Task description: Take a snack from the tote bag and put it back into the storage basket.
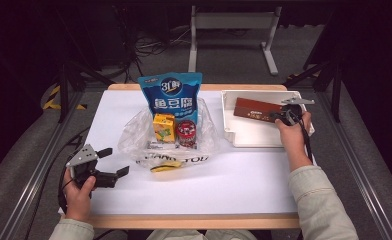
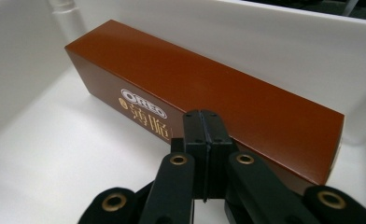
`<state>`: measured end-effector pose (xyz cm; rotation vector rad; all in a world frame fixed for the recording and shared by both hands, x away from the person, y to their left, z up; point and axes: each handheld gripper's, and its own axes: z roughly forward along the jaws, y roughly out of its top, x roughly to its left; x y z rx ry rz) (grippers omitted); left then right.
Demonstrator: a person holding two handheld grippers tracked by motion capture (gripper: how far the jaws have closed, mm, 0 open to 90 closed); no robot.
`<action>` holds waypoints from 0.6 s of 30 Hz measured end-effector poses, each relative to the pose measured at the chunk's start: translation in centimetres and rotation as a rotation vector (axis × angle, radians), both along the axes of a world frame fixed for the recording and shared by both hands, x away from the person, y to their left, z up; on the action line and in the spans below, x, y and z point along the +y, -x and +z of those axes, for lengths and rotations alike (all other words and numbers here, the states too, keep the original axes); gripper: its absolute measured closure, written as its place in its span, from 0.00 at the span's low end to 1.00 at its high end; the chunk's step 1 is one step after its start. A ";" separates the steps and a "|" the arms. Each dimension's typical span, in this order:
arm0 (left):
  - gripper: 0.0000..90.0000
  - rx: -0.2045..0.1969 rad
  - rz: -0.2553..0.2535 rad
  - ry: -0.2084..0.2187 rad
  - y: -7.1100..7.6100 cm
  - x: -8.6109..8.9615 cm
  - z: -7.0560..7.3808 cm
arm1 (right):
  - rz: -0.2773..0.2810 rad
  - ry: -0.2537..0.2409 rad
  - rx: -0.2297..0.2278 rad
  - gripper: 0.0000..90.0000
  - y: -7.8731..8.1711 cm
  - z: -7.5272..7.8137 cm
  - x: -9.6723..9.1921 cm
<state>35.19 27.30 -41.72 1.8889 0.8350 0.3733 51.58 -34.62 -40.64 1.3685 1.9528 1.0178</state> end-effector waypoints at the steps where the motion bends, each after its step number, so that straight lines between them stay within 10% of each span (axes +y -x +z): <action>1: 0.05 0.000 0.003 0.002 0.1 0.1 0.0 | -0.003 0.001 0.000 1.00 -0.1 0.0 0.0; 18: 0.05 0.007 0.038 0.006 1.3 1.3 -0.3 | -0.050 -0.001 0.020 1.00 -1.9 -0.6 -0.5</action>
